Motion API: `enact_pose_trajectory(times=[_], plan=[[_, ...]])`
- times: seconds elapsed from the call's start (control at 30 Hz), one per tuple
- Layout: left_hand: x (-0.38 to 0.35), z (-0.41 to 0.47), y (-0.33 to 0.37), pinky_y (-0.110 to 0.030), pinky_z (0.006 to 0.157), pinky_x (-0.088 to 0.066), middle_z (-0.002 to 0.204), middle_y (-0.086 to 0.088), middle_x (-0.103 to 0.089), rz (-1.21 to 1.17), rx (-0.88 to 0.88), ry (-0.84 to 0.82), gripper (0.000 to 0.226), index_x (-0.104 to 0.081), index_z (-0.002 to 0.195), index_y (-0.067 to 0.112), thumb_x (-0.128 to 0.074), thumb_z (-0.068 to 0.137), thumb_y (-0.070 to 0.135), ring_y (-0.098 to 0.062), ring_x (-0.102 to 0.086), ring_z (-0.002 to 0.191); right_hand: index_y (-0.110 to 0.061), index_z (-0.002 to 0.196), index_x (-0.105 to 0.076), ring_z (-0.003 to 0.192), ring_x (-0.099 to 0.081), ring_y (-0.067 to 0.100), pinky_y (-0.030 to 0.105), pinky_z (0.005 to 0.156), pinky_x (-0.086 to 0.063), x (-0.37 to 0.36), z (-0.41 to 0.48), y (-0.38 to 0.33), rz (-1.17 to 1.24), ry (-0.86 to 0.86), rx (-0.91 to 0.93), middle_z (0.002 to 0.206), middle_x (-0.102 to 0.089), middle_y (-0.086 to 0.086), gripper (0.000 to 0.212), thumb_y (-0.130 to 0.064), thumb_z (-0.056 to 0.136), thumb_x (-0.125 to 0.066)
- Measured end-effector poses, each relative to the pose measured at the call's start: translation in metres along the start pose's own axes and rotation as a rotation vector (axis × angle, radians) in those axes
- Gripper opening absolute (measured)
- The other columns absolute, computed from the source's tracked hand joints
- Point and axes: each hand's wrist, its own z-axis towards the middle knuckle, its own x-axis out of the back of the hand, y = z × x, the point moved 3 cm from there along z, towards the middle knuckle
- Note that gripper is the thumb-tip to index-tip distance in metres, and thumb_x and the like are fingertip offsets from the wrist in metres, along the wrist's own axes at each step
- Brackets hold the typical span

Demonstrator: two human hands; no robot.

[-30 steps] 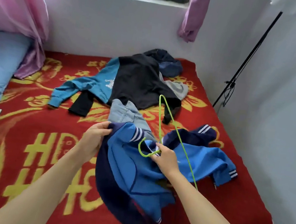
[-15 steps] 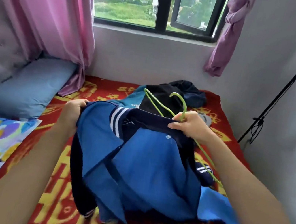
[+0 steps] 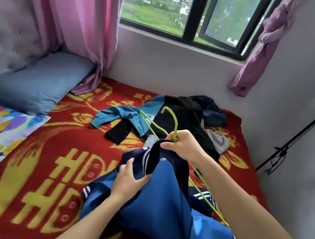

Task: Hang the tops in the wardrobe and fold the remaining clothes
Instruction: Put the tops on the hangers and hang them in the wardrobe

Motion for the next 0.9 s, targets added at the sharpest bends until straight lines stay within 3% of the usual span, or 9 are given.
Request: enact_pose_trajectory(times=[0.1, 0.2, 0.33, 0.43, 0.5, 0.57, 0.67, 0.73, 0.9], plan=[[-0.008, 0.011, 0.002, -0.036, 0.099, -0.036, 0.150, -0.008, -0.028, -0.133, 0.073, -0.057, 0.088, -0.013, 0.149, 0.019, -0.061, 0.083, 0.053, -0.026, -0.033, 0.135, -0.004, 0.071, -0.067, 0.059, -0.051, 0.012, 0.027, 0.062, -0.042, -0.004, -0.009, -0.007, -0.003, -0.015, 0.036, 0.060, -0.057, 0.001, 0.009, -0.010, 0.077, -0.071], [-0.010, 0.021, 0.006, -0.038, 0.100, -0.038, 0.146, -0.006, -0.039, -0.259, 0.079, -0.096, 0.086, -0.014, 0.150, 0.020, -0.063, 0.084, 0.046, -0.028, -0.040, 0.131, 0.002, 0.076, -0.068, 0.055, -0.053, 0.006, 0.019, 0.060, -0.044, -0.003, -0.021, -0.010, 0.031, -0.025, 0.062, 0.061, -0.059, 0.000, 0.009, -0.007, 0.078, -0.070], [-0.005, 0.025, 0.001, -0.042, 0.091, -0.046, 0.118, -0.003, -0.064, -0.179, 0.034, 0.010, 0.054, -0.040, 0.136, 0.023, -0.060, 0.088, 0.033, -0.027, -0.059, 0.109, 0.006, 0.076, -0.067, 0.048, -0.048, 0.003, 0.015, 0.052, -0.040, 0.009, -0.031, -0.005, 0.090, 0.029, 0.075, 0.058, -0.057, 0.002, 0.011, -0.004, 0.077, -0.071], [0.003, 0.023, -0.010, -0.036, 0.081, -0.048, 0.093, -0.003, -0.071, -0.271, -0.023, -0.041, 0.057, -0.049, 0.129, 0.019, -0.062, 0.075, 0.029, -0.023, -0.064, 0.092, 0.005, 0.074, -0.067, 0.044, -0.046, 0.000, 0.013, 0.047, -0.038, 0.023, -0.034, 0.008, 0.117, 0.102, 0.058, 0.056, -0.055, 0.001, 0.009, -0.002, 0.077, -0.071], [0.020, 0.024, -0.017, -0.034, 0.067, -0.044, 0.072, -0.004, -0.068, -0.301, -0.076, -0.045, 0.044, -0.061, 0.112, 0.032, -0.060, 0.068, 0.027, -0.021, -0.061, 0.073, 0.002, 0.073, -0.067, 0.047, -0.051, 0.001, 0.014, 0.050, -0.042, 0.035, -0.033, 0.024, 0.126, 0.185, 0.035, 0.058, -0.058, 0.002, 0.006, -0.002, 0.077, -0.070], [0.045, 0.021, -0.018, -0.030, 0.065, -0.045, 0.070, 0.001, -0.070, -0.237, -0.166, -0.049, 0.027, -0.068, 0.087, 0.044, -0.066, 0.077, 0.019, -0.017, -0.061, 0.068, -0.002, 0.075, -0.067, 0.054, -0.054, 0.009, 0.016, 0.051, -0.043, 0.045, -0.030, 0.045, 0.142, 0.247, -0.031, 0.063, -0.059, 0.004, 0.004, -0.002, 0.079, -0.069], [0.080, 0.014, 0.007, -0.013, 0.067, -0.045, 0.069, 0.021, -0.068, -0.028, -0.324, -0.212, 0.029, -0.068, 0.073, 0.034, -0.064, 0.087, 0.008, 0.004, -0.060, 0.068, -0.009, 0.085, -0.064, 0.061, -0.050, 0.010, 0.020, 0.060, -0.040, 0.040, -0.025, 0.075, 0.054, 0.192, -0.142, 0.069, -0.057, 0.003, 0.007, -0.002, 0.086, -0.061], [0.096, 0.016, 0.026, -0.018, 0.066, -0.044, 0.065, 0.017, -0.067, 0.129, -0.361, -0.237, 0.021, -0.069, 0.071, 0.025, -0.065, 0.087, 0.012, 0.003, -0.059, 0.066, -0.013, 0.090, -0.060, 0.054, -0.051, 0.000, 0.021, 0.064, -0.040, 0.029, -0.023, 0.084, 0.017, 0.152, -0.174, 0.066, -0.060, 0.001, 0.015, 0.000, 0.090, -0.052], [0.120, 0.036, 0.040, -0.038, 0.079, -0.051, 0.090, 0.003, -0.071, 0.422, -0.275, -0.166, 0.015, -0.074, 0.091, 0.018, -0.063, 0.088, 0.028, -0.015, -0.063, 0.086, -0.015, 0.112, -0.053, 0.029, -0.030, 0.003, 0.011, 0.034, -0.025, 0.030, -0.033, 0.055, 0.221, 0.178, -0.031, 0.044, -0.052, -0.003, 0.021, -0.005, 0.098, -0.042]])
